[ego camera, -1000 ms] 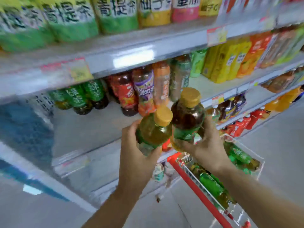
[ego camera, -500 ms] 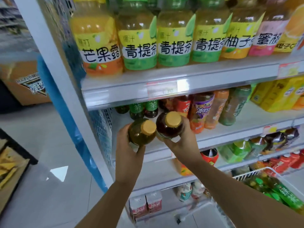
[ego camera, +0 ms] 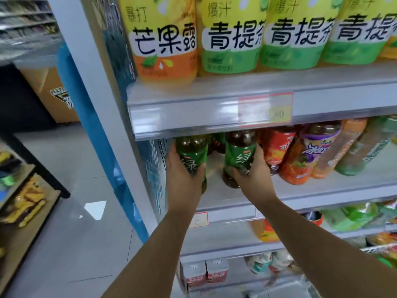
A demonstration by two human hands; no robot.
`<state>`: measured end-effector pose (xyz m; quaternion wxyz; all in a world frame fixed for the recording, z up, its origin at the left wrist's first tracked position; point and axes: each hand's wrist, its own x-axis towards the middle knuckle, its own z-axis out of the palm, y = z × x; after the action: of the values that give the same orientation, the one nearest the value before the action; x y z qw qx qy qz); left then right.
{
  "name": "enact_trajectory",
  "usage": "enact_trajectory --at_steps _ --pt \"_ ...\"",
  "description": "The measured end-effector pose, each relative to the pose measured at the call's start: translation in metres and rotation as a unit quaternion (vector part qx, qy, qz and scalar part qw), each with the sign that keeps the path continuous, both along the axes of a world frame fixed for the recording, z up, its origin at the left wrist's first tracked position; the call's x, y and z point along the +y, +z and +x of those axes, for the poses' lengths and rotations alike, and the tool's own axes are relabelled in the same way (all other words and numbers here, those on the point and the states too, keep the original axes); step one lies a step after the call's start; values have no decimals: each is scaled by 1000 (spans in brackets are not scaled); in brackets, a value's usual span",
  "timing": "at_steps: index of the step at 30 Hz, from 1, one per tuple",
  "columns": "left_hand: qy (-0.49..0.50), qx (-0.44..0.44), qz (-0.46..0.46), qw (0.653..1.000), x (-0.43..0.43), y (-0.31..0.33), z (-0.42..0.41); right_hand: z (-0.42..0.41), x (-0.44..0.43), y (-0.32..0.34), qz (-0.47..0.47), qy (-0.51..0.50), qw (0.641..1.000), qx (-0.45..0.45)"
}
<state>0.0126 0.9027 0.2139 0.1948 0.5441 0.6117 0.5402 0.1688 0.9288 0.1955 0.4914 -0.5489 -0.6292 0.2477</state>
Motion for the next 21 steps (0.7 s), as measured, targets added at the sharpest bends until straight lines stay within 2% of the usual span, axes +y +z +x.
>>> enact_trajectory --at_steps 8,11,12,14,16,17,19,21 --pt "30 9 16 999 12 -12 3 -1 17 -18 4 -12 1000 -25" --pt "13 13 46 999 -13 -26 8 2 8 -27 -9 -10 1000 -12" --pt "2 43 62 997 -28 -34 9 4 -1 -30 -2 -22 999 -34" --pt "0 175 66 982 -53 -51 10 9 -21 -39 49 -39 989 -131" --pt "13 304 11 953 -57 -63 10 14 -32 -45 93 -20 963 -251" --pt "12 332 -40 942 -54 -61 11 14 -32 -47 89 -7 952 -292" --pt "-5 346 -144 927 -40 -54 12 14 -26 -44 49 9 938 -343" --pt "-9 351 -191 916 -24 -53 10 12 -17 -38 18 17 930 -367"
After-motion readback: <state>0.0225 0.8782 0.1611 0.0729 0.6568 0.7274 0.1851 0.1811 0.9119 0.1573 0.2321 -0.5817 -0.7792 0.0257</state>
